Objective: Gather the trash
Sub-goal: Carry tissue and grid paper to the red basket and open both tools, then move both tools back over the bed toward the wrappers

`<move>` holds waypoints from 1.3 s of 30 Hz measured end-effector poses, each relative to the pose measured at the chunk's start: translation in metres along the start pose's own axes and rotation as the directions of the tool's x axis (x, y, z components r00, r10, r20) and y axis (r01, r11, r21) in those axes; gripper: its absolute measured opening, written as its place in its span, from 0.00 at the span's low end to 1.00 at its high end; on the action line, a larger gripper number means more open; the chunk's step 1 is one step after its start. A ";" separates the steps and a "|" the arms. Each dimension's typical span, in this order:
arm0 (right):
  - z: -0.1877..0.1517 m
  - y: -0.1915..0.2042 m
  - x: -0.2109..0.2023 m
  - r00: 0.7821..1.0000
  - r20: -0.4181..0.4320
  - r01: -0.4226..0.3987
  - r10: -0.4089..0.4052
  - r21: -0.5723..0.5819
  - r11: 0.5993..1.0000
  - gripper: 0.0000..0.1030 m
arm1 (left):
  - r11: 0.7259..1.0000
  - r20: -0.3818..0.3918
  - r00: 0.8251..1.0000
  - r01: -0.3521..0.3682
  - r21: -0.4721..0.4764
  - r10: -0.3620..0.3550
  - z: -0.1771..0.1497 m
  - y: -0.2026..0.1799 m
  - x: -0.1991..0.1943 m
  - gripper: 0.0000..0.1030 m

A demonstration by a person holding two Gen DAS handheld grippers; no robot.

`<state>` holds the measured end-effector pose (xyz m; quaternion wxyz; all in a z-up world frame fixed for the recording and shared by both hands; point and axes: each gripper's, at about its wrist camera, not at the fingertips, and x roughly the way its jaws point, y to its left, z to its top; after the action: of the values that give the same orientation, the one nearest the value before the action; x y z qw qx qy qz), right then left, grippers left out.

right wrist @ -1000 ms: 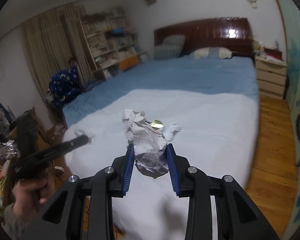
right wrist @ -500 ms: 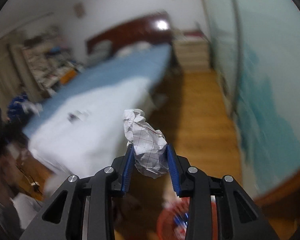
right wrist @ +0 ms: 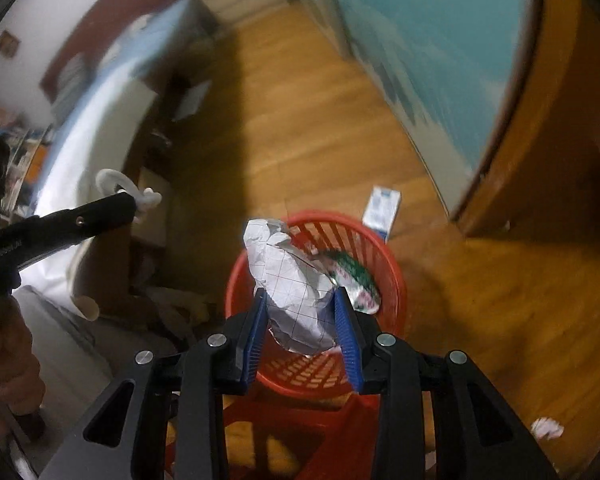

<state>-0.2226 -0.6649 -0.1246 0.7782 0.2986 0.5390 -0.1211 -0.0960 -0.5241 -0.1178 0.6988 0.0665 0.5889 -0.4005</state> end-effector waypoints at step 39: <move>0.068 0.205 -0.038 0.969 0.212 -0.064 0.128 -0.284 0.957 0.56 | 0.987 0.568 0.808 -0.102 -0.125 0.155 -0.043 0.108 -0.227 0.45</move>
<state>-0.0805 -0.5482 -0.0048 0.8738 0.1979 0.4424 -0.0403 -0.0572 -0.3178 0.0272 0.8718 -0.0489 0.3613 -0.3272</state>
